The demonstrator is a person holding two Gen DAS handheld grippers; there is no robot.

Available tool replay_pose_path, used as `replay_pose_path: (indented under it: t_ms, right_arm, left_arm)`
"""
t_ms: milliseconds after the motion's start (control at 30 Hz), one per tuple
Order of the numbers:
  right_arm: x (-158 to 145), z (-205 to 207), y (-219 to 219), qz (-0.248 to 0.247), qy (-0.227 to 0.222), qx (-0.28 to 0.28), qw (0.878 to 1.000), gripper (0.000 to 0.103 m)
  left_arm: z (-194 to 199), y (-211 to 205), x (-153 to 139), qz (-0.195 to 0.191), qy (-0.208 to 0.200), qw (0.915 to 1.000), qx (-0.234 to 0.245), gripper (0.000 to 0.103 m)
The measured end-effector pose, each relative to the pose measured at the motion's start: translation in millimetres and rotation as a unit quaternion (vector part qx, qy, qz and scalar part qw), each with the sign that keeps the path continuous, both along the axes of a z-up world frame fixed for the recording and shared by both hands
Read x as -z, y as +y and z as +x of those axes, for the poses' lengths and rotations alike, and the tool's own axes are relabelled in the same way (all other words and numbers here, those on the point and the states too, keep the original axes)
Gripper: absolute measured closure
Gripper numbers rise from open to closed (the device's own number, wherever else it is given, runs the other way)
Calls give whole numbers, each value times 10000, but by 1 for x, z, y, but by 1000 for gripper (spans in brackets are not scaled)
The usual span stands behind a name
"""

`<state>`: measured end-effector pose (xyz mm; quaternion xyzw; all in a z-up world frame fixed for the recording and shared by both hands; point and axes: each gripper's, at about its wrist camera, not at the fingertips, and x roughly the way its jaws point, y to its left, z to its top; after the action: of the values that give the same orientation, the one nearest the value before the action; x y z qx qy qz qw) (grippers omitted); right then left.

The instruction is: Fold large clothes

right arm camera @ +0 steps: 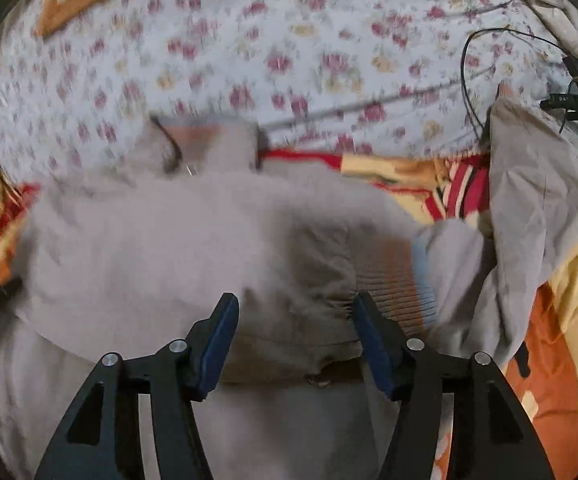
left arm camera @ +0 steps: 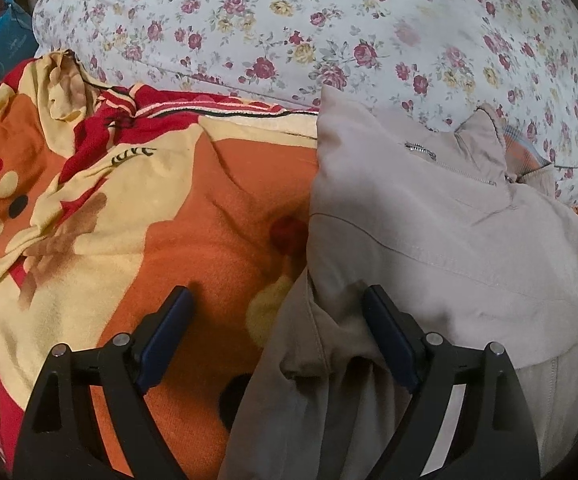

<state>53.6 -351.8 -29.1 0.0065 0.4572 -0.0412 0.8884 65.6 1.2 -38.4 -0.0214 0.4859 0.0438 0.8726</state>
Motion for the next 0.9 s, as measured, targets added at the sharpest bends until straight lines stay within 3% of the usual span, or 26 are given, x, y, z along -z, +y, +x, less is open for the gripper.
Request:
replay_pose_path:
  t_ms: [133,333,500,567,733,900]
  right_arm:
    - [0,-3,7,-334,94,-23,9994,42]
    - [-32,-29,7,-14,-219,-95,9997,36]
    - [-34,-55,-4,375,-329,-90,9987,35]
    - [-32,-69,-15,520,-395,52,9979,34]
    - [-27,-93,-53,697,-454,539,9951,34]
    - [-32,-100,-99,855,-558,1049,9892,34]
  left_arm:
    - [-2,0,-2,61,-28,10000,35,15]
    - [-7,-2,-16,-68,-163,9998,110,15]
    - [-14,-6,-26,-345,-366,9982,314,15]
    - [-12,-9,-24,-409,-328,9979,390,15]
    - [0,-11,2,-339,213,9985,368,15]
    - [-1,-10,2,-310,135,9989,318,15]
